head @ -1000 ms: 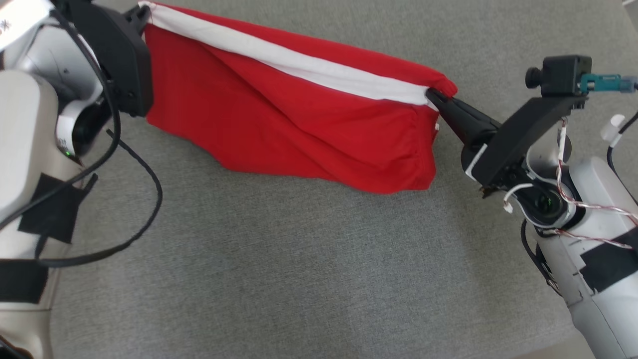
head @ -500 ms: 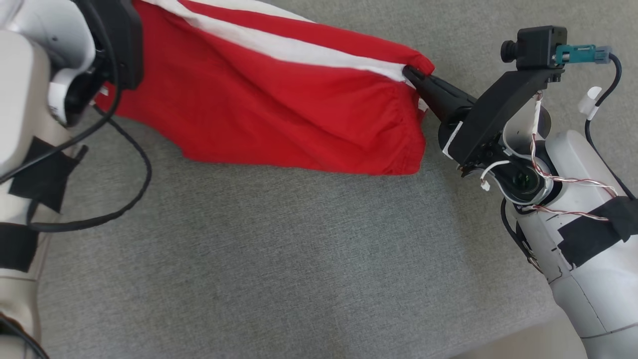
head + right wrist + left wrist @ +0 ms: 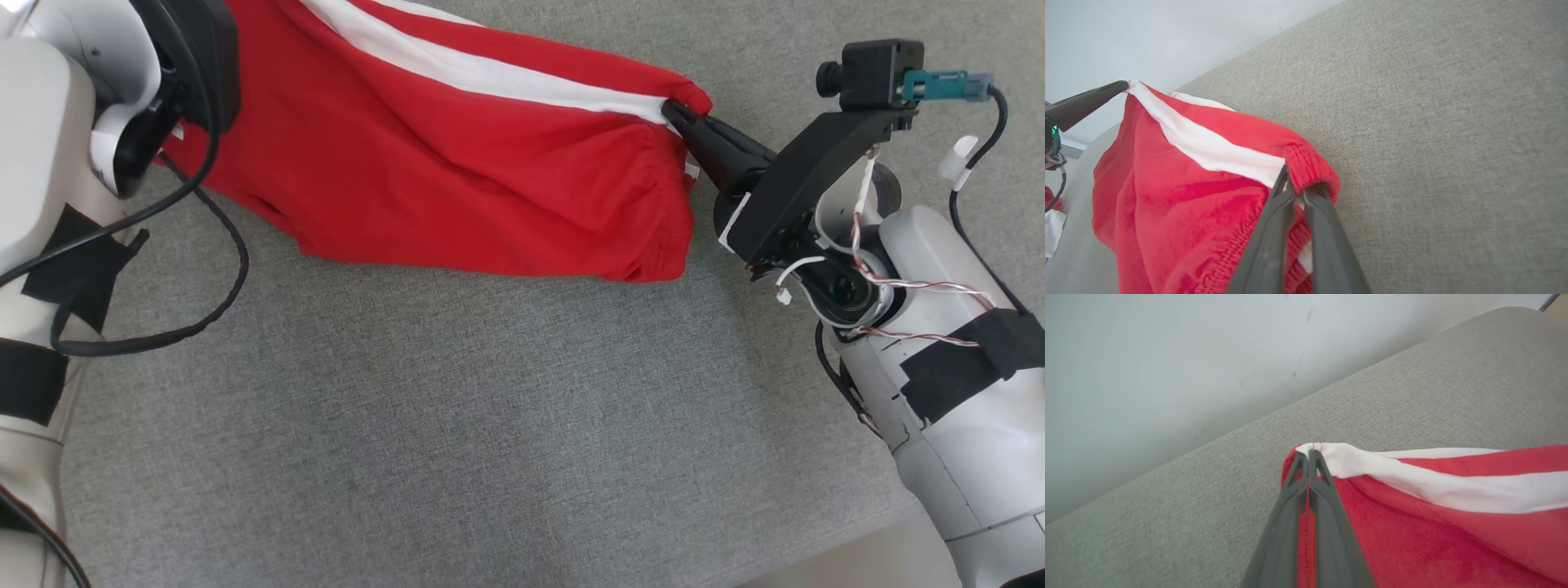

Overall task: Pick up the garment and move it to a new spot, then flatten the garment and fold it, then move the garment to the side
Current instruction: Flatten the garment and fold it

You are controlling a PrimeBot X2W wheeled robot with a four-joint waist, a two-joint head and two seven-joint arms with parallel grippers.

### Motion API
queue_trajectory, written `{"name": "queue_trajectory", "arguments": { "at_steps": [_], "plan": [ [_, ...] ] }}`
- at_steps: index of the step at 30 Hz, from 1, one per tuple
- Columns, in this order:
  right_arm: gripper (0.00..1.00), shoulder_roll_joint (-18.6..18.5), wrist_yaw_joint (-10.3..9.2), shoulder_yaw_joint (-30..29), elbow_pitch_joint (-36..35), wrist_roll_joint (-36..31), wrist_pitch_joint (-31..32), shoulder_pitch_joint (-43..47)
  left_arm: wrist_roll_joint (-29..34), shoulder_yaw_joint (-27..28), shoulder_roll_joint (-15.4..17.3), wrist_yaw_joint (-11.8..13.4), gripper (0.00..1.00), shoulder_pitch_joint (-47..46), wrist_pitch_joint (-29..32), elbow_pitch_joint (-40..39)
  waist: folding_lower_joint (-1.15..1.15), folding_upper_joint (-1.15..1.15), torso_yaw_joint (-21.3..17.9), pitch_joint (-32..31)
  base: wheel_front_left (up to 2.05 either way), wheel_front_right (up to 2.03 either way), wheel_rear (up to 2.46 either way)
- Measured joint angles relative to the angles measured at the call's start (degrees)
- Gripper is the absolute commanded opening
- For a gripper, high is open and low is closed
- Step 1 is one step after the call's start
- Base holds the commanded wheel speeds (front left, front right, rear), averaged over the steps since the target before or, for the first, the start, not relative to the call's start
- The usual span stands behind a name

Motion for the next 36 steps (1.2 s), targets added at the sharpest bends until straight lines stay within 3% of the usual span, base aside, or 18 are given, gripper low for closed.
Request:
{"name": "queue_trajectory", "arguments": {
  "at_steps": [1, 2, 3, 12, 23, 28, 36],
  "plan": [
    [0.38, 0.14, 0.12, 0.08, 0.52, -0.13, -0.51, -0.01, -0.04, -0.20, -0.07, -0.01, 0.89, 0.03, -0.63, 0.67, 0.00, 0.00, 0.00, -0.15, 0.00, 0.00, 0.00],
    [0.88, 0.24, 0.12, 0.13, 0.83, -0.36, -0.87, -0.01, -0.24, -0.24, -0.21, 0.00, 1.00, 0.05, -1.31, 1.46, 0.00, 0.01, -0.01, -0.33, 0.00, 0.00, 0.00],
    [1.00, 0.23, 0.12, 0.14, 0.89, -0.38, -1.01, 0.00, -0.51, -0.26, -0.25, 0.00, 1.00, 0.13, -1.87, 1.79, 0.00, 0.01, 0.00, -0.52, 0.00, 0.00, 0.00],
    [1.00, -2.66, 0.13, 0.38, 2.04, -2.13, -5.15, 1.04, -3.67, -1.03, -0.21, 0.00, 1.00, 1.65, -9.73, 3.58, 0.00, 0.00, 0.59, -3.41, 0.00, 0.00, 0.00],
    [1.00, -5.33, 0.14, 1.53, -2.15, -2.88, -10.65, 13.67, -8.02, -2.82, -0.45, 0.00, 1.00, 16.26, -18.61, 1.08, -0.01, 0.00, 2.80, -10.68, 0.00, 0.00, 0.00],
    [1.00, -5.01, 0.14, 3.12, -5.01, -3.46, -12.04, 17.78, -10.56, -2.23, 0.19, 0.00, 1.00, 21.47, -20.65, -0.35, -0.01, 0.00, 5.01, -13.46, 0.00, 0.00, 0.00],
    [1.00, -5.06, 0.02, 4.71, -5.75, -5.97, -12.49, 19.23, -11.52, -2.27, -1.18, 0.00, 1.00, 23.63, -21.12, 0.07, 0.00, 0.00, 4.97, -12.37, 0.00, 0.00, 0.00]
  ]
}}
